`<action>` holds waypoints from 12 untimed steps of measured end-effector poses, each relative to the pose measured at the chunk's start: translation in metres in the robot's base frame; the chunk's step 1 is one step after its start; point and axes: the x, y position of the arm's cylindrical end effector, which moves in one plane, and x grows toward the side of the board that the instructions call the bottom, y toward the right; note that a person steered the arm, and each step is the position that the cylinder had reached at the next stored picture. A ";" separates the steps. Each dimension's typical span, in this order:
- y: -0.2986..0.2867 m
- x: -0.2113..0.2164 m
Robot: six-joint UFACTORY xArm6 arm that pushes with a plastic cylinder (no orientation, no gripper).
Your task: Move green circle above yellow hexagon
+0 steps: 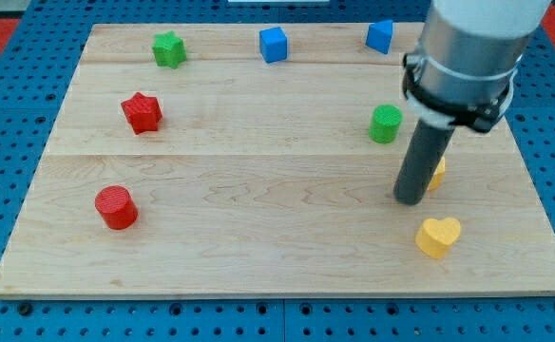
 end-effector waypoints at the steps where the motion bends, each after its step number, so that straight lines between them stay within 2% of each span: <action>1: -0.058 0.047; 2: -0.096 0.035; 3: -0.096 -0.032; 4: -0.099 -0.080; 5: -0.052 -0.101; 6: -0.045 -0.105; 7: -0.009 -0.112; 9: -0.026 -0.095; 10: -0.080 -0.101; 12: -0.015 -0.150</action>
